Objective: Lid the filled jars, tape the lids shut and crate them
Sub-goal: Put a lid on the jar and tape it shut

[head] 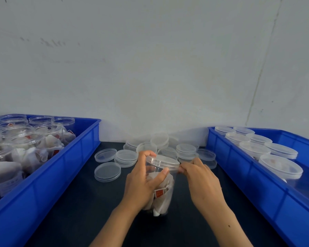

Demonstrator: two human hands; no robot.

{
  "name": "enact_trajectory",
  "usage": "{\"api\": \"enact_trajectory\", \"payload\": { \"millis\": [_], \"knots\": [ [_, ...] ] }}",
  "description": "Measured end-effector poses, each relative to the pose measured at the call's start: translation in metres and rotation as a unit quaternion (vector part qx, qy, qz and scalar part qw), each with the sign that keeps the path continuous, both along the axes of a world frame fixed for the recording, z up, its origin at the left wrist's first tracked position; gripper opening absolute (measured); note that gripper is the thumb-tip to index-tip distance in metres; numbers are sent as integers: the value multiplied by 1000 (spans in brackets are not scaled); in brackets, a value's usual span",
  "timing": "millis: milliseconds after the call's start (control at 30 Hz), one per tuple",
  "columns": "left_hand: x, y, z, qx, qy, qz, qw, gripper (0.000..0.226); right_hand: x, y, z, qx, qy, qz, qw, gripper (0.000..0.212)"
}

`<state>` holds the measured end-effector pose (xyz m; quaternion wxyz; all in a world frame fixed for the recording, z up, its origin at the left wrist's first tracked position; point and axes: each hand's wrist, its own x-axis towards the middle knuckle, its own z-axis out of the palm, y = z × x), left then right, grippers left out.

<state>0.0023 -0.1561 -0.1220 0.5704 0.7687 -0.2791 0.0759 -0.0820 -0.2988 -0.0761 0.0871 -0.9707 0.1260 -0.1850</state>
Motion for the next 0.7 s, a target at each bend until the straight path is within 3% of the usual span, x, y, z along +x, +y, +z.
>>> {"api": "enact_trajectory", "payload": {
  "millis": [167, 333, 433, 567, 700],
  "knots": [
    [1, -1, 0, -54, 20, -16, 998, 66, 2, -3, -8, 19, -28, 5, 999, 29],
    [6, -2, -4, -93, 23, -22, 995, 81, 2, -8, -14, 71, -52, 57, 994, 77],
    [10, 0, -8, -80, 42, -21, 996, 72, 3, -9, -12, 93, -74, 81, 990, 62],
    [5, 1, -2, 30, 20, 1, 999, 57, 6, -7, -13, 94, -106, 80, 987, 41],
    [-8, -7, 0, 97, -74, 89, 988, 95, 7, 1, -19, 85, -138, 82, 983, 42]
  ]
}}
